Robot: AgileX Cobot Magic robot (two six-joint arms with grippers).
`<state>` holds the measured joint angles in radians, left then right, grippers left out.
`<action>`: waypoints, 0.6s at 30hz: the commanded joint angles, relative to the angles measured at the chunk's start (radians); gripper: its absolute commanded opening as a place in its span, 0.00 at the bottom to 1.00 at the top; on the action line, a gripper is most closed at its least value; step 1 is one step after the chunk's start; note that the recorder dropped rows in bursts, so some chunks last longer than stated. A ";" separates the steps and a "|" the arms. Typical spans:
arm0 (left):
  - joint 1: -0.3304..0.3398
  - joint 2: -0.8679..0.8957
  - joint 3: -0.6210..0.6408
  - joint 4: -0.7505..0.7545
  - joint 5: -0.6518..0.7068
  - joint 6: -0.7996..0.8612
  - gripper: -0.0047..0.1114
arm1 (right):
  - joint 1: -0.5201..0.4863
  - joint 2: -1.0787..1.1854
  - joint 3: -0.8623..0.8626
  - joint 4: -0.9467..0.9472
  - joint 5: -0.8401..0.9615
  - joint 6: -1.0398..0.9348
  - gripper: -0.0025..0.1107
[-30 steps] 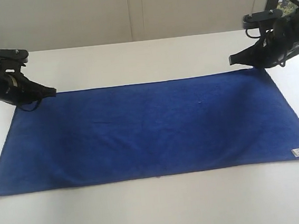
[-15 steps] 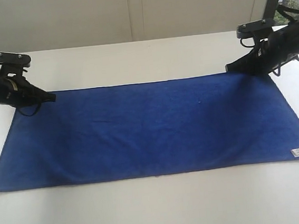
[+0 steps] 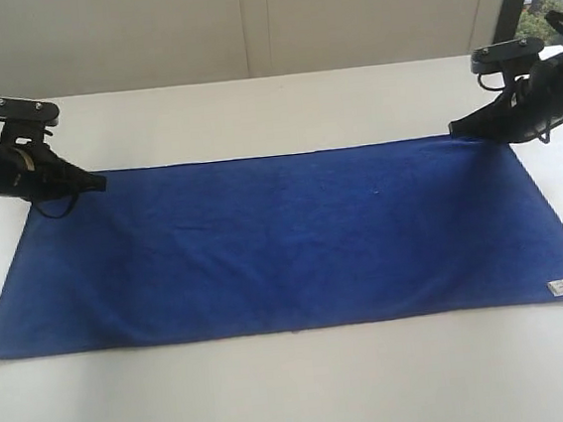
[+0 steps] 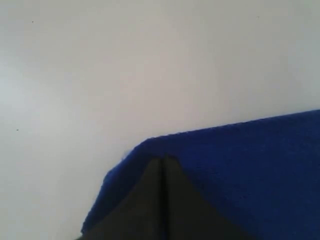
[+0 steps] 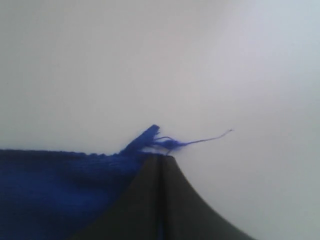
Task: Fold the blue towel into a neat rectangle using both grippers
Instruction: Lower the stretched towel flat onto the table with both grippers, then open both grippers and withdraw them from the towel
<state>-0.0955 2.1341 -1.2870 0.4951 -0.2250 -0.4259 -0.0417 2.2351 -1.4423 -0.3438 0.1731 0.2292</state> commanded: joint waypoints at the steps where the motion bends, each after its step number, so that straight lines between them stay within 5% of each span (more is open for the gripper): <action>1: 0.003 -0.009 0.006 0.000 0.083 0.004 0.04 | -0.009 -0.025 -0.003 0.003 0.022 -0.004 0.02; 10: 0.003 -0.278 0.006 0.000 0.206 -0.046 0.04 | -0.007 -0.276 -0.003 0.005 0.169 -0.002 0.02; 18: 0.003 -0.468 0.006 -0.065 0.717 -0.022 0.04 | -0.006 -0.459 -0.003 0.074 0.433 0.002 0.02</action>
<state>-0.0955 1.7262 -1.2832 0.4720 0.2808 -0.4654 -0.0417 1.8239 -1.4423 -0.3045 0.4933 0.2292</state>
